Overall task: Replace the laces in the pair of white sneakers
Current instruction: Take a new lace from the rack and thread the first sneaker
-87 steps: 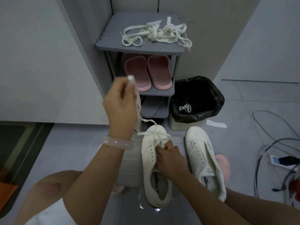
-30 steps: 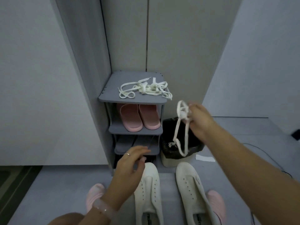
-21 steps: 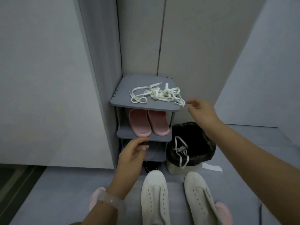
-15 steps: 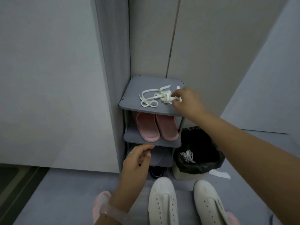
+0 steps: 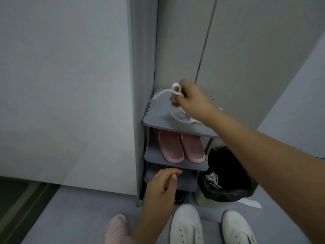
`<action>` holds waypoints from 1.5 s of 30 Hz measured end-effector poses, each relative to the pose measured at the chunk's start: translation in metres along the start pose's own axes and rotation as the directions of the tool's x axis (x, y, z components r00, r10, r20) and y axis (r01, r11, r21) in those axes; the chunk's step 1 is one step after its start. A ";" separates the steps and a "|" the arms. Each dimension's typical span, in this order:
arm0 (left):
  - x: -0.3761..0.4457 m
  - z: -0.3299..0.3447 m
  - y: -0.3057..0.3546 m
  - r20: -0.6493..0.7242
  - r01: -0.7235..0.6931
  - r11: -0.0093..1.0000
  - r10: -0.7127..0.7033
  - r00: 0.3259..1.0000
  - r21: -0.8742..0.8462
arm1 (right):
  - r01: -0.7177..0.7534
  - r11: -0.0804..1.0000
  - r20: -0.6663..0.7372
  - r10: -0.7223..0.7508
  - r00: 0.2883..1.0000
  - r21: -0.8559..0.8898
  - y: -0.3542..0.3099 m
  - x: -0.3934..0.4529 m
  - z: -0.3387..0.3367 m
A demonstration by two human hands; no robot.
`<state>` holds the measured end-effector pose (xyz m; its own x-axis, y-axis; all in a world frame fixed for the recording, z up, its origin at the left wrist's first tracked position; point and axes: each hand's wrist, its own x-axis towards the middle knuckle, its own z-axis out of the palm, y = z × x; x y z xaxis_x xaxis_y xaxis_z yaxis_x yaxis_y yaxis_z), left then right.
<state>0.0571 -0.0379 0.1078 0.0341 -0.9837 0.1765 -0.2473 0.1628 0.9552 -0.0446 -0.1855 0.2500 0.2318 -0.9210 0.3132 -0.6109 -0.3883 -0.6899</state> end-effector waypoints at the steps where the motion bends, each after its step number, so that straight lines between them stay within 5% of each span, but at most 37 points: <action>1: 0.000 -0.001 0.001 -0.002 0.050 0.997 -0.050 0.999 -0.051 | 0.024 0.986 -0.018 -0.021 1.000 0.163 -0.011 -0.007 -0.009; 3: 0.002 -0.004 0.004 0.042 0.231 0.923 -0.229 0.972 -0.308 | 0.083 0.965 0.039 -0.095 0.995 0.249 -0.030 -0.037 -0.022; 5: 0.003 -0.011 0.009 0.228 0.432 0.650 -0.377 0.898 -0.626 | 0.142 0.986 0.195 -0.157 0.968 0.089 -0.034 -0.082 -0.023; 7: 0.002 -0.018 0.011 0.428 0.524 0.373 -0.313 0.848 -0.766 | 0.185 0.982 0.386 -0.160 0.908 -0.028 -0.027 -0.131 -0.016; 9: 0.000 -0.022 0.017 0.535 0.572 0.248 -0.205 0.820 -0.782 | 0.211 0.977 0.511 -0.160 0.844 -0.043 -0.018 -0.171 -0.007; 12: 0.002 -0.017 0.033 0.564 0.615 0.253 -0.248 0.787 -0.747 | 0.176 0.984 0.588 -0.137 0.798 -0.009 -0.008 -0.211 0.002; 15: 0.007 -0.005 0.048 0.520 0.605 0.377 -0.309 0.796 -0.702 | 0.077 0.996 0.576 -0.086 0.813 0.041 0.001 -0.227 0.002; 17: 0.013 0.001 0.056 0.461 0.579 0.475 -0.350 0.815 -0.663 | -0.156 0.954 0.495 0.008 0.869 0.257 0.010 -0.223 -0.002; 19: 0.022 0.003 0.067 0.421 0.548 0.521 -0.352 0.836 -0.654 | -0.453 0.591 0.342 0.297 0.891 0.668 0.021 -0.209 -0.006; 21: 0.030 0.002 0.076 0.402 0.517 0.533 -0.325 0.856 -0.670 | -0.460 0.034 0.347 0.608 0.714 0.887 0.044 -0.179 -0.006; 22: 0.032 0.001 0.079 0.408 0.509 0.550 -0.305 0.861 -0.662 | -0.407 -0.130 0.389 0.647 0.656 0.904 0.052 -0.161 -0.003; 25: 0.025 -0.007 0.076 0.456 0.487 0.676 -0.244 0.856 -0.553 | -0.247 -0.280 0.371 0.621 0.690 0.928 0.056 -0.104 0.008; 27: 0.015 -0.018 0.068 0.472 0.459 0.747 -0.222 0.853 -0.480 | -0.246 -0.190 0.305 0.722 0.622 0.951 0.055 -0.079 0.013; 30: 0.005 -0.037 0.049 0.422 0.437 0.778 -0.245 0.873 -0.453 | -0.472 0.186 0.103 0.847 0.522 0.862 0.070 -0.076 0.009; 33: 0.001 -0.054 0.027 0.278 0.425 0.706 -0.322 0.905 -0.567 | -0.572 0.432 -0.026 0.813 0.582 0.698 0.091 -0.092 -0.003; 36: -0.005 -0.067 0.007 0.127 0.389 0.637 -0.417 0.900 -0.666 | -0.465 0.556 -0.137 0.730 0.670 0.689 0.088 -0.099 -0.039; 40: -0.010 -0.078 0.000 0.007 0.385 0.648 -0.506 0.863 -0.657 | -0.366 0.775 -0.419 0.601 0.681 0.515 0.068 -0.092 -0.110; 42: -0.009 -0.073 0.006 0.041 0.417 0.678 -0.497 0.867 -0.605 | -0.385 0.819 -0.356 0.542 0.761 0.426 0.056 -0.089 -0.130; 45: -0.005 -0.053 0.023 0.127 0.476 0.719 -0.483 0.866 -0.506 | -0.484 0.853 -0.067 0.504 0.861 0.195 0.034 -0.085 -0.132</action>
<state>0.1026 -0.0252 0.1414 0.0263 -0.9404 -0.3390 0.3284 -0.3121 0.8915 -0.1848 -0.1159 0.2860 -0.1590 -0.9867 -0.0346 -0.4856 0.1086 -0.8674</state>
